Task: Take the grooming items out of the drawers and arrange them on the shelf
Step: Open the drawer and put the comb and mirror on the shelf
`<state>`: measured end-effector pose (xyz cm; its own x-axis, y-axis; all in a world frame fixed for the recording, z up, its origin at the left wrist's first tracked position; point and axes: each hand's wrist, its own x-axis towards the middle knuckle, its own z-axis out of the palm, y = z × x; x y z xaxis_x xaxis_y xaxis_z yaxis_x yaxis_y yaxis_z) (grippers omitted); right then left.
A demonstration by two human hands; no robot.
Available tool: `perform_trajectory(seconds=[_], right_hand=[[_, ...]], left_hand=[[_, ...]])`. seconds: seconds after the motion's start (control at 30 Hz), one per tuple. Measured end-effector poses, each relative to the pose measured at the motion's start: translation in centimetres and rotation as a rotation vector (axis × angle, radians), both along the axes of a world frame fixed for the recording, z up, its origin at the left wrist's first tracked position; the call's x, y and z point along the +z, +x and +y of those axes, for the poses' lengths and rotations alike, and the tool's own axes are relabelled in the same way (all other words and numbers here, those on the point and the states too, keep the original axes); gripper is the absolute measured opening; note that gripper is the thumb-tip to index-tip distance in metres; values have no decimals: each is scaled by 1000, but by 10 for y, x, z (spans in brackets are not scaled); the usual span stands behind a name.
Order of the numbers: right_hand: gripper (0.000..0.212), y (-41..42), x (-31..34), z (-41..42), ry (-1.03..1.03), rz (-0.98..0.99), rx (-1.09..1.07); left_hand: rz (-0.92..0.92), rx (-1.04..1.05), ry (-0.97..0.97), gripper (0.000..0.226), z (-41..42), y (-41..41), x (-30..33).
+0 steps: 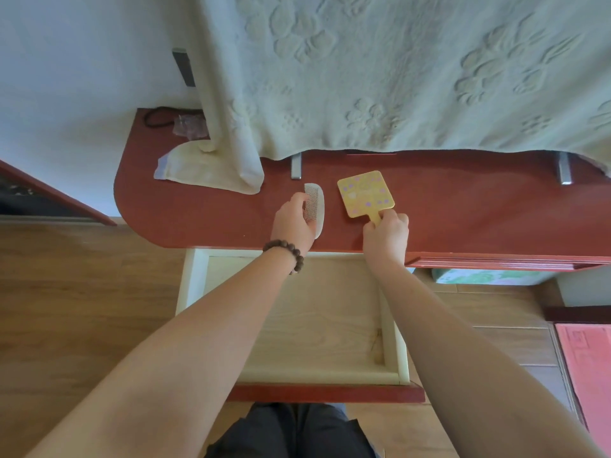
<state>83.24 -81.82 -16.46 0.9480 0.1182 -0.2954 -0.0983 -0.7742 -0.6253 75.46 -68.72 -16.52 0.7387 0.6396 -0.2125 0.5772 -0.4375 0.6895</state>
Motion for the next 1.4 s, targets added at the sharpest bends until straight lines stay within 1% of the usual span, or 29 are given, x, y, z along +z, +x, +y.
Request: perform_trajectory(seconds=[0.17, 0.27, 0.37, 0.53, 0.63, 0.73, 0.83, 0.97, 1.03, 1.2, 1.27, 1.3, 1.33, 1.4], right_hand=[[40, -5, -7, 1, 38, -27, 53], [47, -9, -14, -1, 56, -63, 138], [52, -10, -20, -2, -5, -126, 236], [47, -12, -29, -5, -141, -232, 330], [47, -12, -31, -6, -177, -246, 350], [50, -14, -25, -7, -156, -211, 362], [52, -26, -18, -17, -86, -203, 388], [50, -64, -12, -44, -52, -275, 457], [48, -90, -10, -60, -49, -291, 456], [45, -168, -22, -94, -108, -251, 389], [50, -199, -32, -105, -143, -247, 349], [56, -213, -36, -110, -180, -251, 333], [66, -226, -40, -115, -221, -242, 319], [90, -247, -45, -123, -290, -189, 269]], left_hand=[[12, -177, 148, 42, -17, -10, -6], [102, -260, 244, 49, -21, -14, -14], [186, -308, 327, 56, -25, -16, -19], [250, -312, 361, 61, -30, -16, -19], [255, -332, 342, 62, -28, -17, -17], [250, -320, 319, 60, -27, -26, -13], [230, -278, 335, 57, -27, -44, -9], [167, -214, 368, 54, -28, -89, -5], [137, -179, 383, 51, -32, -117, -4], [210, -192, 399, 51, -48, -191, -14], [245, -196, 430, 54, -55, -220, -21], [266, -192, 438, 58, -59, -234, -24], [293, -185, 437, 65, -63, -247, -27], [364, -135, 429, 88, -69, -273, -34]])
